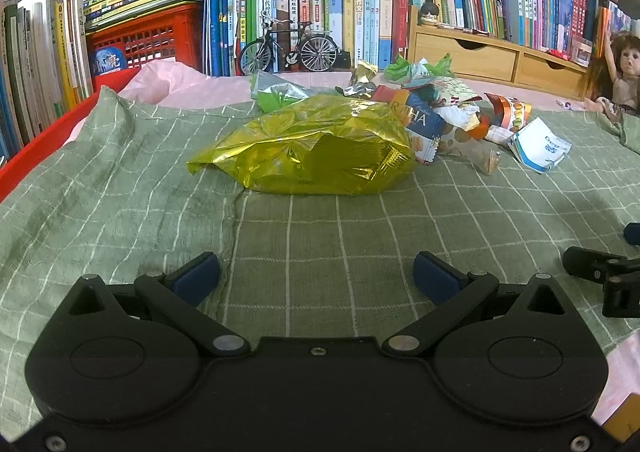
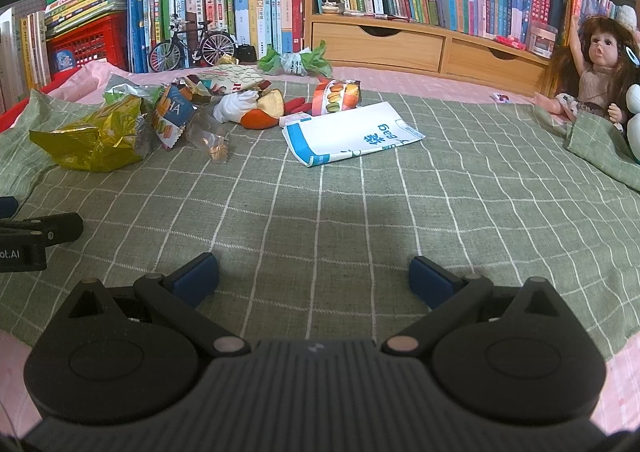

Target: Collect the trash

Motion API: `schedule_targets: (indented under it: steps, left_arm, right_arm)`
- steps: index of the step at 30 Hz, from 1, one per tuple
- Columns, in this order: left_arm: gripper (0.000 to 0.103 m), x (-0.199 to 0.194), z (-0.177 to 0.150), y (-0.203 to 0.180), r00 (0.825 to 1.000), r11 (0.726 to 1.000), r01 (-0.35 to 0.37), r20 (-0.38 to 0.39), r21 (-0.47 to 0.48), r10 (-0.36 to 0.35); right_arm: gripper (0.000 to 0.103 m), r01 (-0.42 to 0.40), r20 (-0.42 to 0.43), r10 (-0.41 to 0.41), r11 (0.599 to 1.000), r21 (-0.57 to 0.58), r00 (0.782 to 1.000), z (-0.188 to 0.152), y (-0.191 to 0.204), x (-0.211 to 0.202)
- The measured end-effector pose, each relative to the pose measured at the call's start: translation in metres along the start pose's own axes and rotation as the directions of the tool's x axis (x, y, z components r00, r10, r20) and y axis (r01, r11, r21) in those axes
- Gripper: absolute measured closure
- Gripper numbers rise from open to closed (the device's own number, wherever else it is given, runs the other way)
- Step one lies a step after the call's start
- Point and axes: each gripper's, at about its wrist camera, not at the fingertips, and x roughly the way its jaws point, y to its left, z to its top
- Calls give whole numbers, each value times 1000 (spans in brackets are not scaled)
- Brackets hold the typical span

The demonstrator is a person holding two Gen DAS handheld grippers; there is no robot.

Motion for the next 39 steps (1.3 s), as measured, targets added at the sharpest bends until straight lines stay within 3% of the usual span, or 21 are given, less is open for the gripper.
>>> schedule_targets:
  steps: [39]
  left_arm:
    - [0, 0, 0, -1, 1000, 1000, 0, 0, -1, 0]
  right_arm:
    - [0, 0, 12, 0, 1000, 1, 1000, 0, 0, 1]
